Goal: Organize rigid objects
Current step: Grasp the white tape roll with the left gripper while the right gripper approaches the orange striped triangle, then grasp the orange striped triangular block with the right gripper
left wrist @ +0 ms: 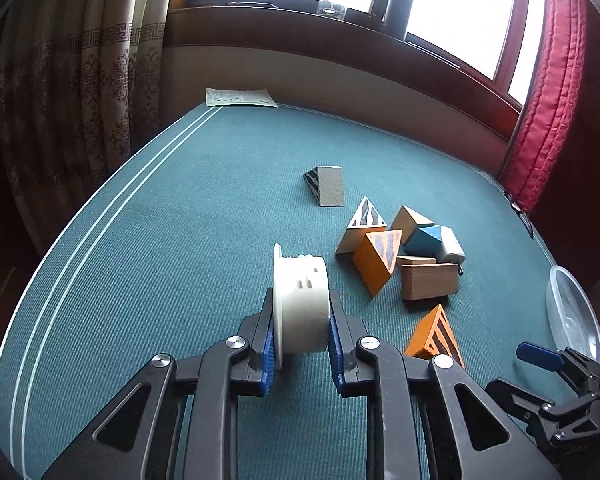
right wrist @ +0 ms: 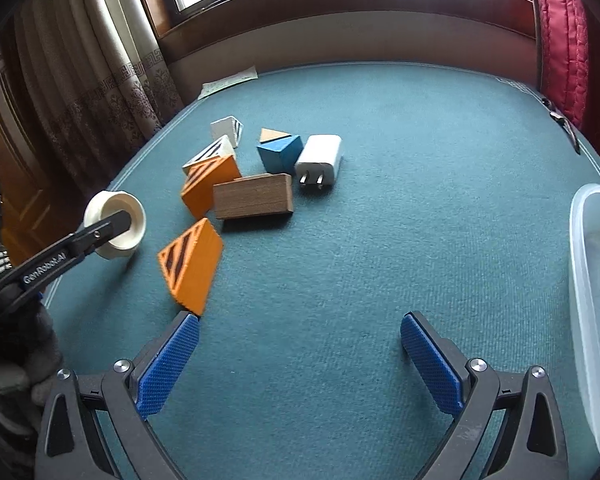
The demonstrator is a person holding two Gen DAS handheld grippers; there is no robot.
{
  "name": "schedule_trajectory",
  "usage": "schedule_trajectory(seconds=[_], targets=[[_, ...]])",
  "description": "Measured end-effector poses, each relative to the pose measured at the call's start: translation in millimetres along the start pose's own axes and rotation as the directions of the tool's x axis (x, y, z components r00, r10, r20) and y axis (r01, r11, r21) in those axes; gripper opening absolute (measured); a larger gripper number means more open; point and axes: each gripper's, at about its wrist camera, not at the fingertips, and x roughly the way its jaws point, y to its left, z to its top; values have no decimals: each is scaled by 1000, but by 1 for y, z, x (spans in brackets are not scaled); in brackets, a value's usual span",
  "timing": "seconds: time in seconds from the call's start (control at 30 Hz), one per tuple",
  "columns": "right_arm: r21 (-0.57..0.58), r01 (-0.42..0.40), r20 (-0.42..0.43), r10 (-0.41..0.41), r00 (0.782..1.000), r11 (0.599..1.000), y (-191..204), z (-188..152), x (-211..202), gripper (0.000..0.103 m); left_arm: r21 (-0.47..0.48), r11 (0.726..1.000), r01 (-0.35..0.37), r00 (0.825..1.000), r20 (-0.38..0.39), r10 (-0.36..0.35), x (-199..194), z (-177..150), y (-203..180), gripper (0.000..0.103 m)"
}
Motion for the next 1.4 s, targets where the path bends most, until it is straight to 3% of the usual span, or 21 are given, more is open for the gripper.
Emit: schedule_trajectory(seconds=[0.2, 0.5, 0.67, 1.4], targets=[[-71, -37, 6, 38, 999, 997, 34, 10, 8, 93, -6, 1000, -12, 1000, 7, 12, -1, -2, 1, 22], [-116, -43, -32, 40, 999, 992, 75, 19, 41, 61, -30, 1000, -6, 1000, 5, 6, -3, -2, 7, 22], [-116, -9, -40, 4, 999, 993, 79, 22, 52, 37, -26, 1000, -2, 1000, 2, 2, -3, -2, 7, 22], [-8, 9, 34, -8, 999, 1000, 38, 16, 16, 34, 13, 1000, -9, 1000, -3, 9, -4, -3, -17, 22]])
